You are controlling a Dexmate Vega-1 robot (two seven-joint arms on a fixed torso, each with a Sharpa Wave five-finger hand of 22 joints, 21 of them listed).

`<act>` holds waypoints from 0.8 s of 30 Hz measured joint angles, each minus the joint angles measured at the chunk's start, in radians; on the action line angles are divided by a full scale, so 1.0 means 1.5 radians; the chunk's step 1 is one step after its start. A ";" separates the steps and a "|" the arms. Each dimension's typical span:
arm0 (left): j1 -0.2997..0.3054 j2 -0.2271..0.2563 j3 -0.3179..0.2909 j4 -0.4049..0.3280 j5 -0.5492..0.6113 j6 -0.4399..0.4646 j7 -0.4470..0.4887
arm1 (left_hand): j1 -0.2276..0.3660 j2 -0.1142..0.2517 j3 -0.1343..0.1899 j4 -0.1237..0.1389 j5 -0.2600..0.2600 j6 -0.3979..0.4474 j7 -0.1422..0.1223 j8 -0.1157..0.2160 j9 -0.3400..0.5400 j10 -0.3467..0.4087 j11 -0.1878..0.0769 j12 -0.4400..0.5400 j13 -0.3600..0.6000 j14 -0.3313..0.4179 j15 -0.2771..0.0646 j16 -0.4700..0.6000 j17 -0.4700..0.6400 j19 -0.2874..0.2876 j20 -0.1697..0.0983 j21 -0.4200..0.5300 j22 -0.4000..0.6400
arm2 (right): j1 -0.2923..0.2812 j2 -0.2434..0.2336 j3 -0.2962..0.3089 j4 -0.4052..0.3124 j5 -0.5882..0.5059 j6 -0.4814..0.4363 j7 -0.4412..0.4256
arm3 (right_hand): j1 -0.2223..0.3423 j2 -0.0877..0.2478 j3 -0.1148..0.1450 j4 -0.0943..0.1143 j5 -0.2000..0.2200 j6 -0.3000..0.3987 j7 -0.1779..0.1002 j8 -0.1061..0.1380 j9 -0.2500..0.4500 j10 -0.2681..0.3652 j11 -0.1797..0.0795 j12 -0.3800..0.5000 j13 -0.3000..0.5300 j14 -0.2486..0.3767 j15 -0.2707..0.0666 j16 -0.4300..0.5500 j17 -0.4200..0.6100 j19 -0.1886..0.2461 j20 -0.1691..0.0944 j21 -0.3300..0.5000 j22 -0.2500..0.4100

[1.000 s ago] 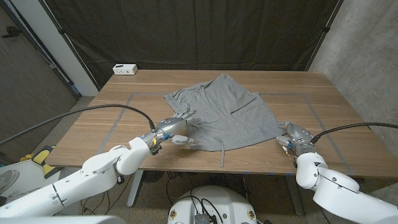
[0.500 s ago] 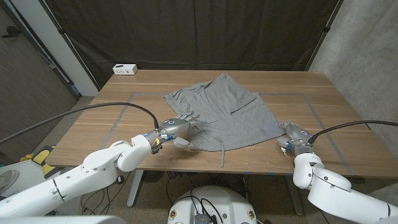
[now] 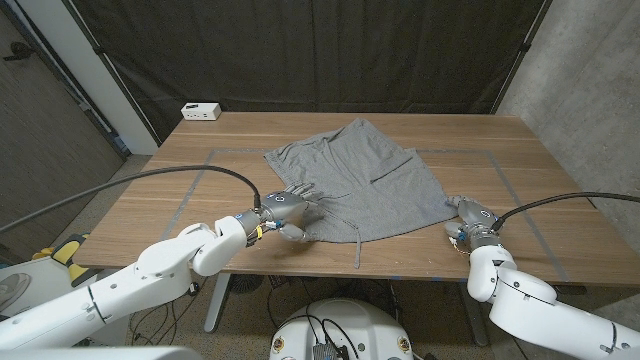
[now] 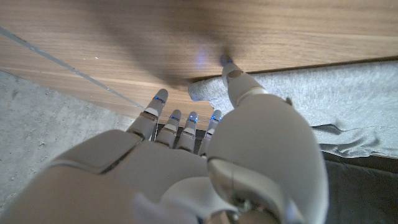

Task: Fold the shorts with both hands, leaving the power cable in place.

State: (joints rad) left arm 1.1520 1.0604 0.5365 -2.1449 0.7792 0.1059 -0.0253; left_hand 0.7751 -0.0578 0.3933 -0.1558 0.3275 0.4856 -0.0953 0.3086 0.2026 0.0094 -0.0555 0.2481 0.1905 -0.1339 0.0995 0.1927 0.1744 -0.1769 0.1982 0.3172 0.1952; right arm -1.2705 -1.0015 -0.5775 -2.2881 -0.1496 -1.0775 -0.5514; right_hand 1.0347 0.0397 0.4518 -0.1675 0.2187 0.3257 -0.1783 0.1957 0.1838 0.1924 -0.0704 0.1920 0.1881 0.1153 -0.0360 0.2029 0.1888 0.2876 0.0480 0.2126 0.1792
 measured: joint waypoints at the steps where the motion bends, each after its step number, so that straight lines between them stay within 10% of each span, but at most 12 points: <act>1: -0.001 -0.001 0.001 0.000 0.004 0.001 -0.002 | 0.000 0.000 0.000 0.000 -0.002 0.004 -0.001 0.000 0.000 0.002 -0.002 0.000 0.000 0.002 -0.002 0.002 0.000 0.000 0.000 0.000 0.000 | 0.001 0.000 -0.001 0.001 0.000 0.000 0.000 | 0.000 0.000 0.000 0.000 0.000 -0.001 0.001 0.000 0.000 -0.001 -0.001 0.000 0.000 0.000 0.000 0.000 0.000 0.000 0.000 0.000 0.000; 9: -0.004 -0.009 0.007 0.007 0.020 0.006 -0.010 | 0.029 0.028 -0.008 0.008 -0.045 0.115 0.003 0.027 0.000 0.052 -0.008 0.005 0.000 0.031 -0.012 0.003 -0.002 0.017 -0.005 0.000 0.000 | 0.005 0.001 -0.003 0.006 0.001 0.004 0.000 | 0.004 0.004 -0.007 0.002 0.000 0.001 0.002 0.000 0.000 -0.005 0.000 0.000 0.000 0.000 0.000 0.000 0.000 0.000 0.000 0.000 0.000; 17: -0.006 -0.016 0.010 0.014 0.028 0.005 -0.004 | 0.098 0.133 0.028 -0.002 -0.090 0.223 0.051 0.026 -0.004 0.122 0.000 0.005 0.000 0.062 -0.016 0.003 -0.004 0.048 0.002 -0.005 0.000 | 0.021 0.004 -0.016 0.019 0.000 0.002 0.002 | 0.015 0.015 -0.010 0.005 0.000 0.013 0.003 0.003 0.003 -0.005 0.000 0.000 0.000 0.000 0.000 0.000 0.003 -0.001 -0.006 0.000 0.000; 24: -0.003 -0.023 0.011 0.021 0.035 0.005 0.015 | 0.117 0.153 0.043 -0.004 -0.092 0.271 0.074 0.029 -0.002 0.150 0.000 0.005 0.000 0.086 -0.023 0.003 -0.005 0.073 0.006 -0.002 0.000 | 0.032 0.014 -0.031 0.040 -0.018 0.009 -0.011 | 0.049 0.036 -0.057 0.010 0.001 0.251 0.035 0.062 0.003 0.073 -0.011 0.018 0.000 0.041 -0.001 0.019 0.004 0.033 -0.020 0.012 0.003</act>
State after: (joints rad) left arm 1.1471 1.0256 0.5537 -2.1127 0.8320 0.1134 -0.0026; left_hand 0.9511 0.1716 0.4572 -0.1612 0.1900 0.8921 0.0164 0.3516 0.1991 0.2350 -0.0548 0.2556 0.1907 -0.0053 0.0649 0.1967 0.1674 -0.0675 0.2071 0.3144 0.1955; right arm -1.2219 -0.9804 -0.6233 -2.2281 -0.1773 -1.0633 -0.5687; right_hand 1.1082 0.0932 0.3669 -0.1522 0.2198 0.7015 -0.1261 0.2894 0.1877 0.3022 -0.0865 0.2192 0.1882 0.1764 -0.0377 0.2313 0.1948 0.3376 0.0174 0.2305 0.1842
